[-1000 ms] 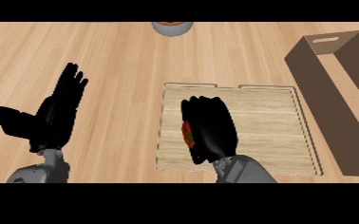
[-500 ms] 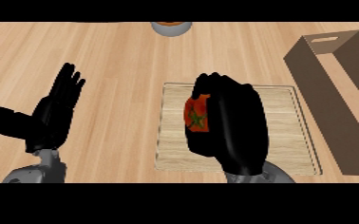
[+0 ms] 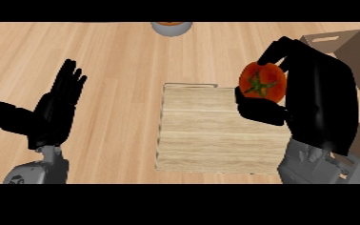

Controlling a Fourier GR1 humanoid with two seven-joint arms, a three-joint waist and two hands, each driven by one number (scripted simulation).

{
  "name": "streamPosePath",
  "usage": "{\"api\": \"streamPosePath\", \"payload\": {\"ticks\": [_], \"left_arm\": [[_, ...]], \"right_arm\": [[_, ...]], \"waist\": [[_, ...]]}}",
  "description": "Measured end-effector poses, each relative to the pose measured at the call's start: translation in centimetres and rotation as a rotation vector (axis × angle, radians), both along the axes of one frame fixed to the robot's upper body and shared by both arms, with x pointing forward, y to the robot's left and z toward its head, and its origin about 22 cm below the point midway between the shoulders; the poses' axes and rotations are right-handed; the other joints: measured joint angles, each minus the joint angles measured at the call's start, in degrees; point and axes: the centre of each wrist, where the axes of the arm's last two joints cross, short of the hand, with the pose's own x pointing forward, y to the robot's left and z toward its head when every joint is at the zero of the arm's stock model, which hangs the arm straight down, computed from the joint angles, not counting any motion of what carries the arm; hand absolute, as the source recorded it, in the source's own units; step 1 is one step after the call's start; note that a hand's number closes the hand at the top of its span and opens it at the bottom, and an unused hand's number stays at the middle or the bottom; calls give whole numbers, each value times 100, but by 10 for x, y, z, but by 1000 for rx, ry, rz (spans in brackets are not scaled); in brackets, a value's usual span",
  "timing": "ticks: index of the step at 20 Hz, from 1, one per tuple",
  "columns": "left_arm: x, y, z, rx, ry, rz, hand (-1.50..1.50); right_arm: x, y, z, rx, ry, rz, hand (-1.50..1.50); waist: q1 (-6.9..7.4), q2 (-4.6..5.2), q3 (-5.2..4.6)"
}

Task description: Pick the tomato from the tray and place it in the cardboard box

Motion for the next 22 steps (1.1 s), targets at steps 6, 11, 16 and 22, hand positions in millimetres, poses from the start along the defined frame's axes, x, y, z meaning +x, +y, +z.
{"api": "streamPosePath", "payload": {"ticks": [6,11,16,22], "left_arm": [[2,2,-2,3,0,1,0],[-2,1,-3,-3,-1,-14,0],[-8,0,-6,3,1,-14,0],[-2,3,-1,-1,-3,-8,0]], "right_arm": [[22,-59,5,10,3,-89,150],[52,-96,-6,-60,0,-189,150],[65,-141,-22,-124,28,-226,150],[84,-188,-53,-210,139,-244,150]], "waist": [[6,7,1],[46,15,2],[41,14,2],[58,24,3]]}}
